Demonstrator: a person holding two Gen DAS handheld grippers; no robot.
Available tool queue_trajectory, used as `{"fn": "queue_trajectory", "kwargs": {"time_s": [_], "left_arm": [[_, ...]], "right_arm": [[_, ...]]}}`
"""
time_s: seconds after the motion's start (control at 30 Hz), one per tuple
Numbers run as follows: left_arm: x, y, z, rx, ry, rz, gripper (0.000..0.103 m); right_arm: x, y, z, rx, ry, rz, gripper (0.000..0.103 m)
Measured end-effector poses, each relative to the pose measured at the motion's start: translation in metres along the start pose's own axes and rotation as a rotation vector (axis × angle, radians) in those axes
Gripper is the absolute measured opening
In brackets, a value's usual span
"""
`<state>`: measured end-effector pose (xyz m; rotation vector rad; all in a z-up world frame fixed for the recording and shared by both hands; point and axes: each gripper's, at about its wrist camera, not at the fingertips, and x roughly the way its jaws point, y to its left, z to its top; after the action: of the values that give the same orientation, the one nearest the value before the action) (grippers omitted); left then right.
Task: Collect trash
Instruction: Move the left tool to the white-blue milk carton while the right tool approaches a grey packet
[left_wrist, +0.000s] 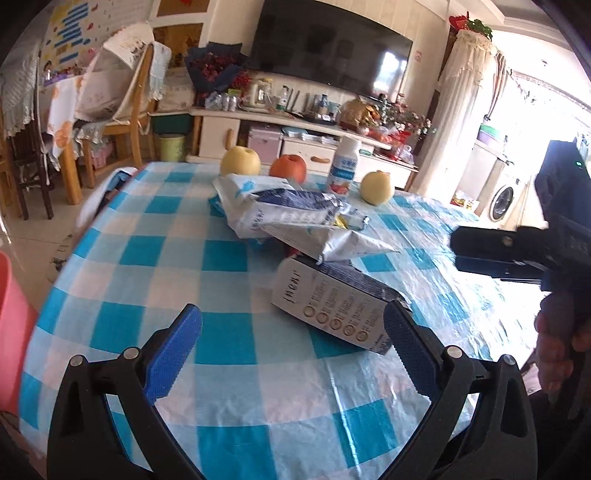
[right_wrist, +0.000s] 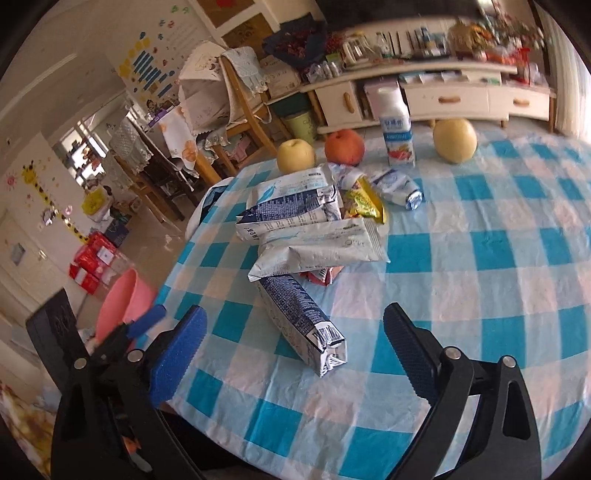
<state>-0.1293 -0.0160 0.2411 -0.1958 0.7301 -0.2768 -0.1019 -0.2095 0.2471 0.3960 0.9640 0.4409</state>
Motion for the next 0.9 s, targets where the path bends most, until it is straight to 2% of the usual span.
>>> {"fn": "queue_trajectory", "kwargs": {"time_s": [0.03, 0.07, 0.2, 0.3, 0.43, 0.53, 0.67, 0.77, 0.83, 0.9], "left_arm": [[0.002, 0.001, -0.002, -0.015, 0.015, -0.035, 0.099], [0.003, 0.002, -0.004, -0.029, 0.028, -0.065, 0.099], [0.015, 0.008, -0.006, -0.102, 0.094, -0.172, 0.099], [0.028, 0.02, -0.006, -0.227, 0.143, -0.255, 0.099], [0.043, 0.033, -0.009, -0.364, 0.201, -0.329, 0.099], [0.05, 0.041, -0.013, -0.424, 0.221, -0.332, 0.099], [0.057, 0.044, -0.012, -0.445, 0.223, -0.313, 0.099], [0.067, 0.039, -0.014, -0.437, 0.245, -0.28, 0.099], [0.072, 0.039, -0.016, -0.443, 0.265, -0.261, 0.099], [0.073, 0.037, -0.015, -0.444, 0.268, -0.247, 0.094]], "right_arm": [[0.007, -0.005, 0.004, 0.04, 0.024, 0.029, 0.074], [0.013, -0.009, 0.007, 0.076, 0.044, 0.049, 0.073], [0.031, -0.012, 0.01, 0.117, 0.119, 0.042, 0.073], [0.037, -0.012, 0.01, 0.108, 0.148, 0.035, 0.073], [0.044, -0.026, 0.009, 0.214, 0.192, 0.147, 0.073], [0.047, -0.031, 0.003, 0.282, 0.22, 0.224, 0.073], [0.05, -0.029, -0.007, 0.356, 0.264, 0.325, 0.073], [0.045, -0.028, -0.005, 0.356, 0.259, 0.313, 0.073], [0.039, -0.032, -0.002, 0.369, 0.225, 0.293, 0.073], [0.04, -0.04, 0.0, 0.404, 0.186, 0.266, 0.073]]}}
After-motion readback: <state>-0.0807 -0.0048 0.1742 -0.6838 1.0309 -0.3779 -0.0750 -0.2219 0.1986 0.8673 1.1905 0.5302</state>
